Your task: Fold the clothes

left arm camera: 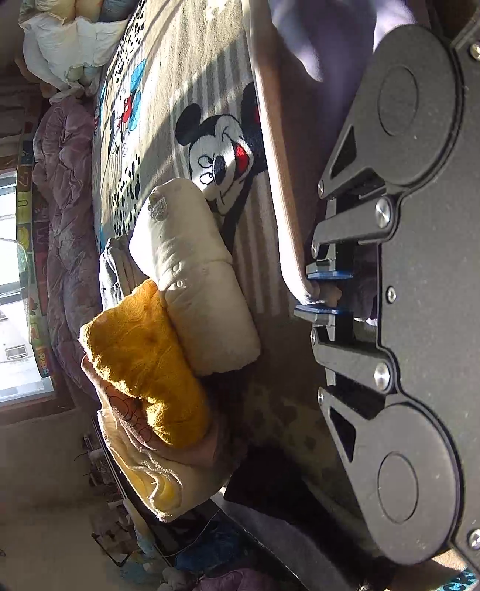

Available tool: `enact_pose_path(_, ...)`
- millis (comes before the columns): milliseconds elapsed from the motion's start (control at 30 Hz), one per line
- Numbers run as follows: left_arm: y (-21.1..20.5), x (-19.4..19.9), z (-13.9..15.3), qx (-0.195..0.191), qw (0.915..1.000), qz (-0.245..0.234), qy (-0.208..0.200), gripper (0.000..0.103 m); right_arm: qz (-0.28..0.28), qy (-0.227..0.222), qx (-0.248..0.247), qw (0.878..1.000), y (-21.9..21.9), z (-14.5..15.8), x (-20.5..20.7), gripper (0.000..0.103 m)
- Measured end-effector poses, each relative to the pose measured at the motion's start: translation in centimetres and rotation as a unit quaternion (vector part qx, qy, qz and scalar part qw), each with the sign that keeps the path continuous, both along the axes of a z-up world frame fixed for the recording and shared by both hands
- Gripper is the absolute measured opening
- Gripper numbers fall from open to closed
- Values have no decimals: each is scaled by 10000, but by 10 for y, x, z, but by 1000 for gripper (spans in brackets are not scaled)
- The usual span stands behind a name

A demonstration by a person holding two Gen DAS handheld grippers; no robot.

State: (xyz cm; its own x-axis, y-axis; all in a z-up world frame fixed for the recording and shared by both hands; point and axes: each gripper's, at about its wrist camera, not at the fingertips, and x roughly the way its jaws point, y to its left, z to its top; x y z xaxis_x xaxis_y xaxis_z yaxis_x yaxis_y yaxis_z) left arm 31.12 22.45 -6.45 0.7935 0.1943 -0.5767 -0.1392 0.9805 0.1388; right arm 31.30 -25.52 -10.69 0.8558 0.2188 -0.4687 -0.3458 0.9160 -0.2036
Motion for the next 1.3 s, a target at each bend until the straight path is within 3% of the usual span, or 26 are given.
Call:
enact_pose_path(67,17,3,2,-468,9980,423,-101,49,-85,37,-42,9999,0,-2,2,9)
enact_pose_path(167,33,-5,6,-561,9957,714,-188,47,-221,83,-28,9997,-4,-4,4,10)
enact_pose_path(267,48,-16,14,-1223,9893,706,-356,47,-281,93,31,9996,-6,-5,3,12)
enact_pose_path(333,51,-20,16,-1639,9839,595,-395,47,-345,103,74,9993,-7,-5,4,18)
enact_pose_path(433,50,-22,12,-1926,9797,468,-307,47,-434,111,130,9989,-10,-5,3,24)
enact_pose_path(567,46,-23,10,-1847,9811,530,-240,43,-455,91,91,9989,-8,-6,2,25)
enact_pose_path(600,44,-24,11,-1817,9816,522,-259,39,-449,98,77,9989,-8,-7,3,26)
enact_pose_path(633,42,-25,13,-1787,9822,513,-277,25,-445,108,63,9989,-7,-8,3,26)
enact_pose_path(733,38,-28,17,-1697,9837,488,-331,17,-441,147,-4,9989,-5,-10,4,26)
enact_pose_path(900,37,-37,32,-1705,9830,496,-471,16,-506,194,-15,9985,-6,-12,6,32)
enact_pose_path(1067,44,-27,-4,-1452,9869,695,97,18,-586,220,37,9980,-9,-12,8,38)
enact_pose_path(1167,44,-36,0,-1393,9882,593,-217,19,-634,224,75,9977,-10,-12,9,46)
enact_pose_path(1233,37,-40,12,-1106,9913,552,-454,19,-666,227,101,9975,-12,-12,9,47)
enact_pose_path(1300,30,-40,18,-1087,9920,324,-561,19,-684,228,144,9973,-13,-12,9,47)
